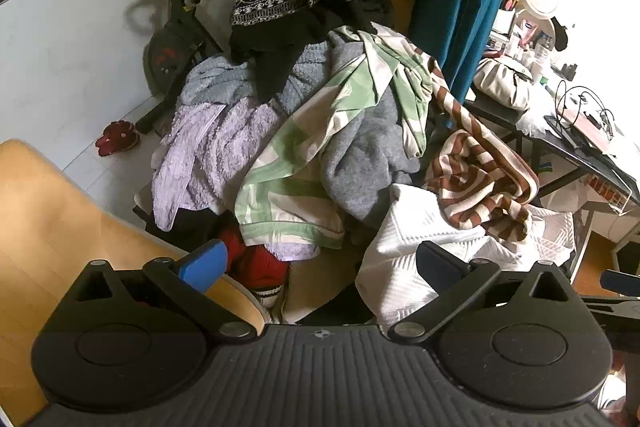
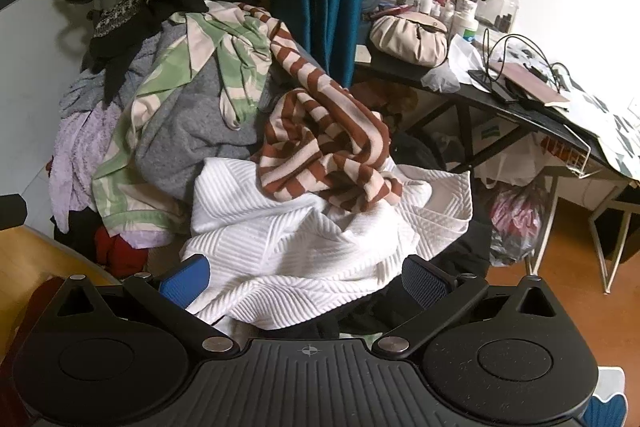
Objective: Fold clothes
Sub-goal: 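Move both open grippers toward the brown-and-white striped sweater on the clothes heap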
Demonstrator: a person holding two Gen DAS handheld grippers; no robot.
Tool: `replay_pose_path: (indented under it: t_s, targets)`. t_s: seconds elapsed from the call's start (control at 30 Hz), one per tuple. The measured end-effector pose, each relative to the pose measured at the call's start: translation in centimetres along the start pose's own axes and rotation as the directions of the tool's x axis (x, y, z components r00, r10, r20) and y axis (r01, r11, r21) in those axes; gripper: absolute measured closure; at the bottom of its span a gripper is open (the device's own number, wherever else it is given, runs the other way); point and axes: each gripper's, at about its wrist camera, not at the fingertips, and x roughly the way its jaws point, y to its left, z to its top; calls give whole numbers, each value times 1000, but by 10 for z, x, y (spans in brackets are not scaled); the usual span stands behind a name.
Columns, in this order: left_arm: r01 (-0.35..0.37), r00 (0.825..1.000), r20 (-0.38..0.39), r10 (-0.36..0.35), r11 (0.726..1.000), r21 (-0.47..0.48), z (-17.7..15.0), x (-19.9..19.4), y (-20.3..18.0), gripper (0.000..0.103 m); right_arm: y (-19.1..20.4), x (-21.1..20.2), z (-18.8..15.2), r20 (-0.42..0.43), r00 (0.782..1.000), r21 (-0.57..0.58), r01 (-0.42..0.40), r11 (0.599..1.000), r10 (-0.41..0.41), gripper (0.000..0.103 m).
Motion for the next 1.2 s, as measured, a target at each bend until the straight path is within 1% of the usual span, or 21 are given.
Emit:
replay_pose_path:
  t_s: [0.17, 0.27, 0.3, 0.7, 0.97, 1.2]
  targets:
    - [-9, 1000, -3, 9, 1000, 7, 0, -1, 1, 0, 15, 12, -7, 5, 1000, -7, -3, 1000, 3, 1]
    - [-17, 1000, -7, 17, 1000, 12, 0, -1, 1, 0, 13, 14, -1, 4, 1000, -6, -7, 1000, 7, 1]
    - [-19, 1000, -8, 19, 1000, 11, 0, 0, 1, 0, 17, 15, -8, 7, 1000, 1, -1, 1000, 1, 1]
    - [-46, 999, -17, 46, 999, 2, 1, 1, 5, 0, 17, 23, -18, -2, 1000, 41, 9, 999, -9, 1]
    - [-50, 999, -10, 51, 998, 34, 2, -2, 0, 0, 21, 20, -22, 8, 1000, 48, 17, 999, -17, 1]
    - [-49, 999, -8, 49, 998, 46, 0, -3, 1, 0, 17, 21, -29, -13, 1000, 92, 20, 996, -19, 1]
